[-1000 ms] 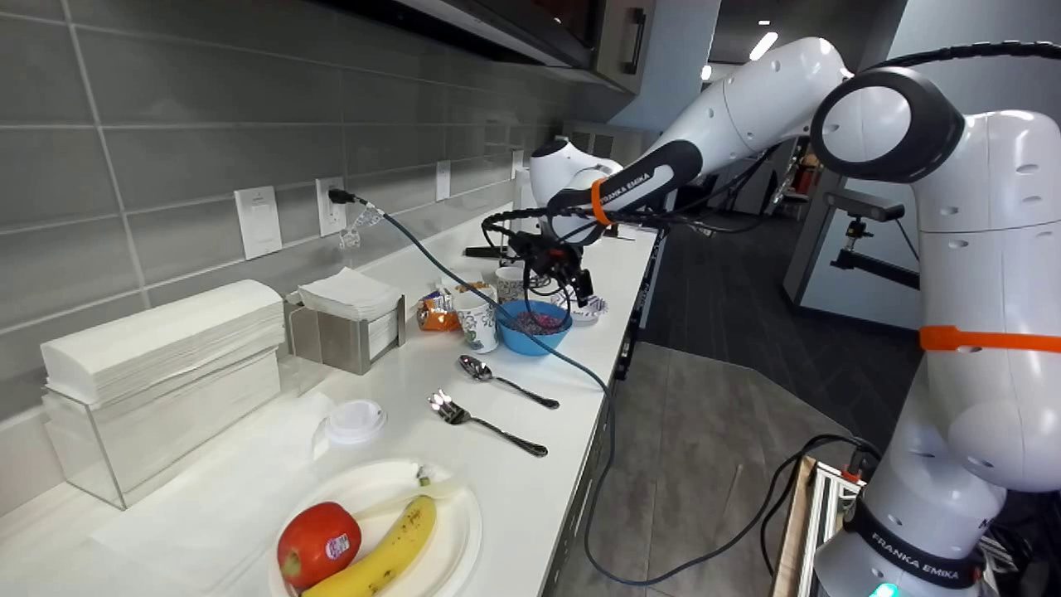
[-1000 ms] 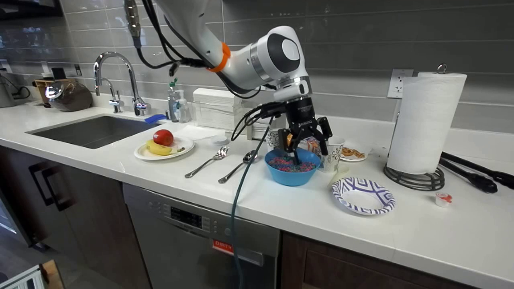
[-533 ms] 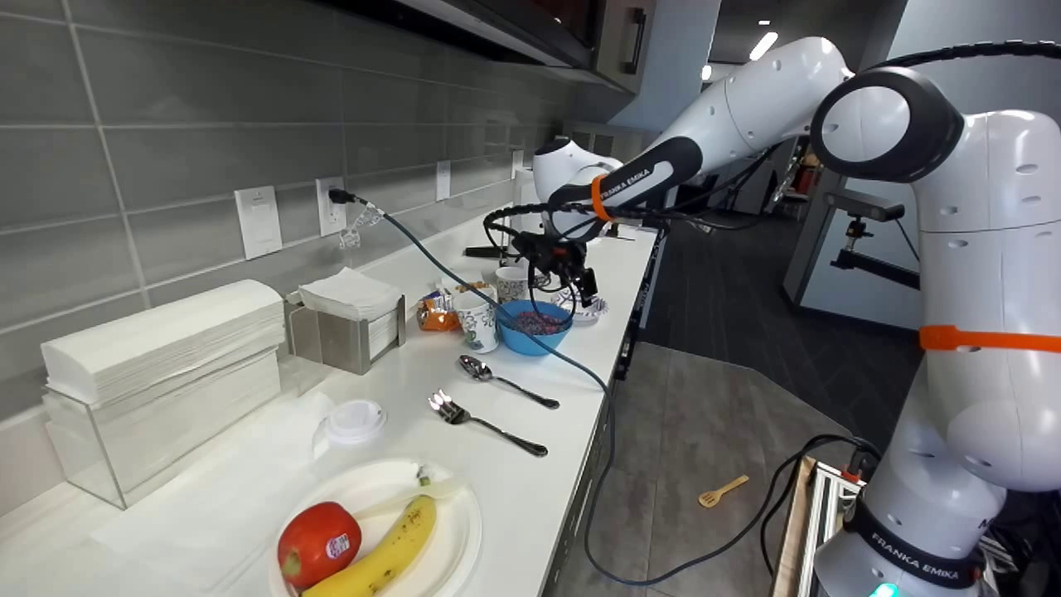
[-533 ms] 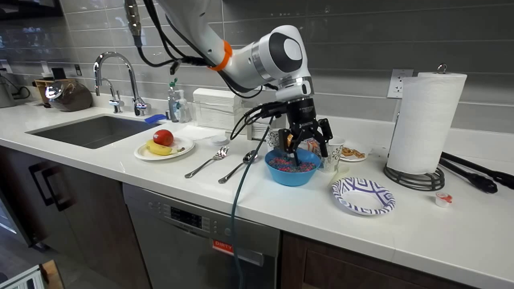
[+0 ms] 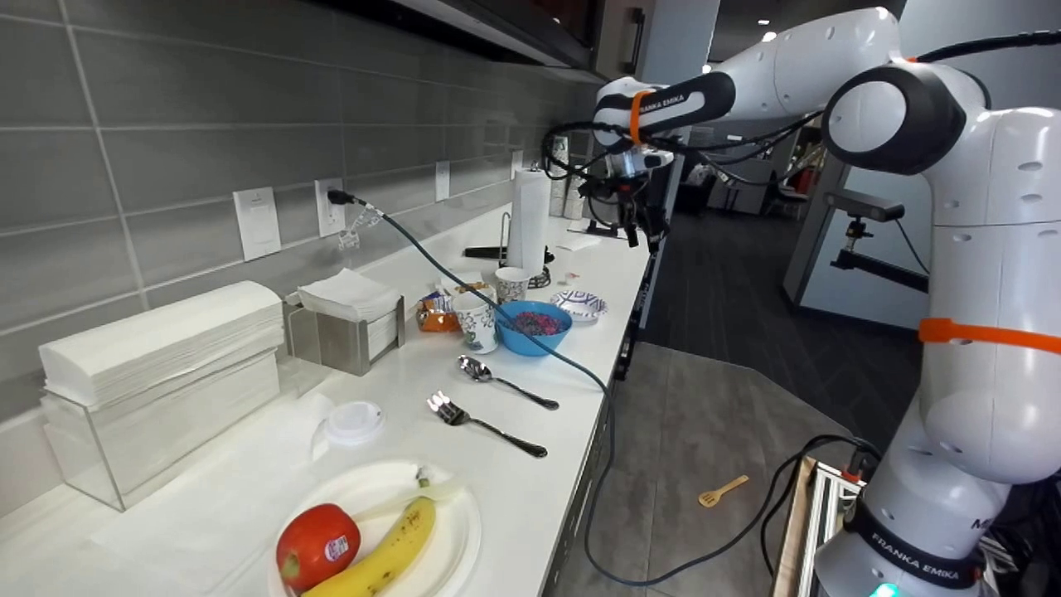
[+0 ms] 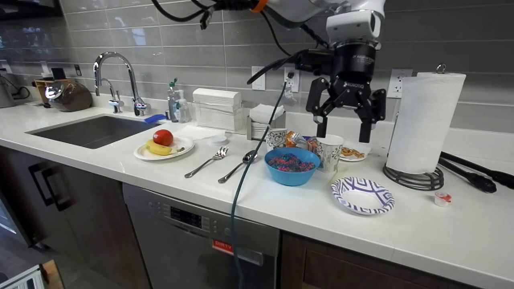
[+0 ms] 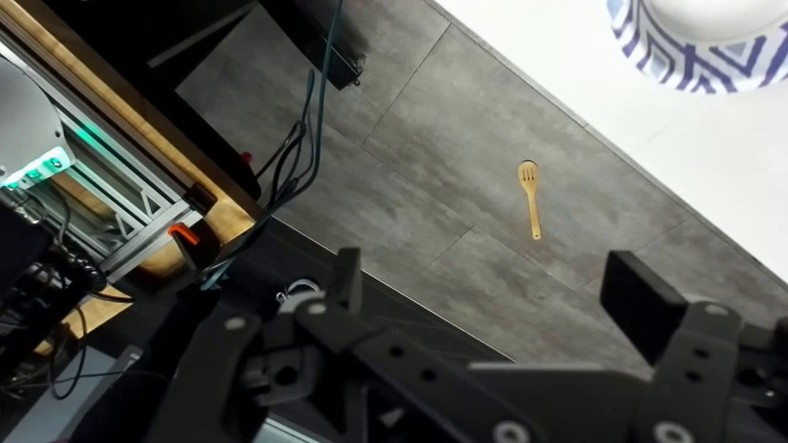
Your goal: Pick up the cooking stick and scoop some of the contents in the bowl and pour them in the cup
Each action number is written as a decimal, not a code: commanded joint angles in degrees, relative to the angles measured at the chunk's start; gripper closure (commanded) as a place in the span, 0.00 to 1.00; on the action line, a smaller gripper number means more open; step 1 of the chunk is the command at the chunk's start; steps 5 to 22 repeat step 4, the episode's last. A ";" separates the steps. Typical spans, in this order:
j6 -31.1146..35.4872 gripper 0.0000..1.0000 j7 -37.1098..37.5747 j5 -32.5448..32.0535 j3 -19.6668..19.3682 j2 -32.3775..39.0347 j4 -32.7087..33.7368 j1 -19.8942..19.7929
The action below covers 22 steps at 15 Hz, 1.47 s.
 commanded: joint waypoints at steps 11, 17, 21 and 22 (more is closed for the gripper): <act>-0.40 0.00 -0.27 0.48 0.03 0.64 0.69 -0.13; -0.40 0.00 -0.27 0.48 0.03 0.64 0.69 -0.13; -0.40 0.00 -0.27 0.48 0.03 0.64 0.69 -0.13; -0.40 0.00 -0.27 0.48 0.03 0.64 0.69 -0.13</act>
